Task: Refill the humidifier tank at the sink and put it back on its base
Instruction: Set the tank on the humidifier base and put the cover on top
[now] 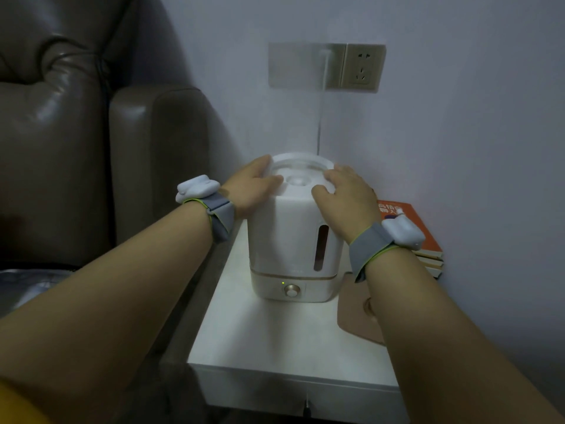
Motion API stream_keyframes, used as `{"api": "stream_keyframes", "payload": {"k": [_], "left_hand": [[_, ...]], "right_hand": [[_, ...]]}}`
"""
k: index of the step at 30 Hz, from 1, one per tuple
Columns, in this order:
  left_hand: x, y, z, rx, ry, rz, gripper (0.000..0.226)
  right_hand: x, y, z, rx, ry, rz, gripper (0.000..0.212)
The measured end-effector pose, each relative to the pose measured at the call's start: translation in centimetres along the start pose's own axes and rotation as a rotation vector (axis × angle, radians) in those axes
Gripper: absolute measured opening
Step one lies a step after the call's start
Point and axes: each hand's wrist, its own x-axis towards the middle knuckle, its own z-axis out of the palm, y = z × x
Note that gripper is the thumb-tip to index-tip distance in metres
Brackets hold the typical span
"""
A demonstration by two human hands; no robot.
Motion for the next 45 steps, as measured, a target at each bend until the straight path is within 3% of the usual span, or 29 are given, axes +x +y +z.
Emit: {"api": "stream_keyframes", "payload": {"k": [3, 8, 11, 14, 19, 22, 24, 26, 30, 34, 40, 45], "left_hand": [[0.0, 0.0, 0.0, 0.072, 0.000, 0.003, 0.051], [0.0, 0.6, -0.2, 0.150, 0.001, 0.004, 0.042], [0.1, 0.4, -0.1, 0.218, 0.055, 0.010, 0.040], [0.0, 0.3, 0.3, 0.213, 0.164, 0.014, 0.043], [-2.1, 0.0, 1.0, 0.128, 0.443, 0.091, 0.045], [-5.2, 0.1, 1.9, 0.026, 0.683, 0.340, 0.041], [-7.7, -0.4, 3.7, 0.007, 0.749, 0.481, 0.036], [-10.1, -1.1, 6.3, 0.014, 0.692, 0.518, 0.026], [-13.1, -2.7, 11.4, -0.004, 0.455, 0.478, 0.016], [-14.5, -4.7, 14.5, -0.041, 0.317, 0.374, 0.018], [-16.5, -6.7, 17.5, -0.032, 0.175, 0.241, 0.016], [-16.4, -6.5, 18.3, -0.019, 0.104, 0.172, 0.017]], "right_hand": [[0.1, -0.3, 0.0, -0.085, -0.077, -0.004, 0.048], [0.6, -0.2, 0.1, -0.143, -0.085, 0.010, 0.027], [0.8, -0.1, 0.2, -0.167, -0.107, -0.006, 0.037], [0.4, 0.4, -0.3, -0.095, -0.068, -0.038, 0.049], [-4.6, 2.4, -0.7, 0.124, 0.192, -0.044, 0.040], [-7.7, 3.9, 0.5, 0.141, 0.293, -0.006, 0.035], [-9.9, 4.8, 1.5, 0.092, 0.254, 0.070, 0.032], [-12.0, 6.2, 2.4, -0.003, 0.150, 0.146, 0.036], [-14.7, 8.9, 3.9, -0.162, -0.097, 0.228, 0.080], [-15.4, 10.1, 4.9, -0.206, -0.231, 0.275, 0.092], [-16.1, 11.9, 5.6, -0.276, -0.196, 0.299, 0.082], [-16.6, 11.9, 5.5, -0.178, -0.206, 0.317, 0.072]]}}
